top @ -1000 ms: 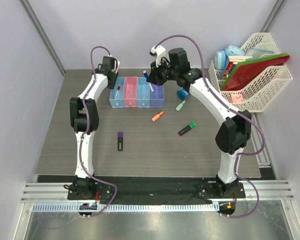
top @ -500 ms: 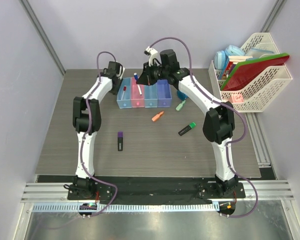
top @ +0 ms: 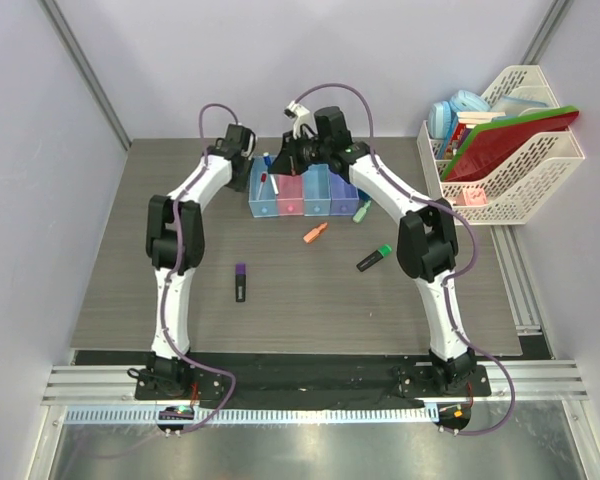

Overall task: Sort the stationery into containers
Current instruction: Move the storage box to the center of the board, then place the pen in the storage box.

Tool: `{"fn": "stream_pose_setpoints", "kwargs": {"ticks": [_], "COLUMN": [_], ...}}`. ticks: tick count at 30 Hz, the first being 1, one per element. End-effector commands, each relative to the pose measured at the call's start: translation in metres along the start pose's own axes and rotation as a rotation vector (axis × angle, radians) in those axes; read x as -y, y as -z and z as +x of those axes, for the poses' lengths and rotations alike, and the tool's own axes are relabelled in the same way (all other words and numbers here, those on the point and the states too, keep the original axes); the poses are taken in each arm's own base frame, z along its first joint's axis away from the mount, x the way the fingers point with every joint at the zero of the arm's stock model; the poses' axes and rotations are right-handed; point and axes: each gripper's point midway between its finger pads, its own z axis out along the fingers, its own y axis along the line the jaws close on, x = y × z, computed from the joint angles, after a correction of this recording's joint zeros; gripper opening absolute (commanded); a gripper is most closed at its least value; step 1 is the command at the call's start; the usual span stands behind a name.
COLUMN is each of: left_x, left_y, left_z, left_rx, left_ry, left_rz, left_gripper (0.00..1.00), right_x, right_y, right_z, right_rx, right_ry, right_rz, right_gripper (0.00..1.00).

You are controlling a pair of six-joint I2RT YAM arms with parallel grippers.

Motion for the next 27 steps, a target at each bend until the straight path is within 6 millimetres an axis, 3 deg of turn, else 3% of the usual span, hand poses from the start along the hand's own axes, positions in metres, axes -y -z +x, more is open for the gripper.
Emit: {"fn": "stream_pose_setpoints", "kwargs": {"ticks": [1,4,5,6,7,9,10,13,17,27], "left_x": [-0.055,-0.066,-0.066,-0.066,-0.067,-0.063,-0.065,-0.065,-0.061,-0.059], "left_y": [0.067,0.092,0.1,0.102,0.117,0.121,0.134,0.146,0.156,0.164], "left_z": [-0.027,-0.02,-0.019,-0.008,-0.007,0.011,0.011,0.029,0.043,0.044], "left_rx": [0.133,0.163,0.169,0.15,0.162,0.13,0.152,0.138,0.128,0.139], "left_ry": [0.183,0.21,0.207,0.202,0.2,0.179,0.181,0.147,0.145,0.134], "left_rz": [-0.072,-0.063,-0.045,-0.038,-0.026,0.001,0.006,0.014,0.038,0.067], "left_gripper": [0.49,0.49,0.49,0.49,0.49,0.49,0.49,0.49,0.49,0.49], "right_x": [0.002,0.013,0.018,0.016,0.023,0.031,0.037,0.049,0.055,0.051], "right_y": [-0.005,-0.011,-0.011,-0.011,-0.016,-0.016,-0.02,-0.022,-0.027,-0.038], "right_z": [-0.026,-0.025,-0.034,-0.039,-0.037,-0.039,-0.038,-0.039,-0.033,-0.017], "right_rx": [0.078,0.101,0.138,0.151,0.167,0.183,0.198,0.228,0.236,0.208], "right_ry": [0.02,-0.053,-0.051,-0.091,-0.099,-0.143,-0.145,-0.189,-0.196,-0.186], "right_rz": [-0.057,-0.089,-0.102,-0.125,-0.142,-0.16,-0.171,-0.197,-0.208,-0.216], "right_gripper": [0.01,0.01,0.01,0.01,0.01,0.01,0.01,0.01,0.01,0.01]}}
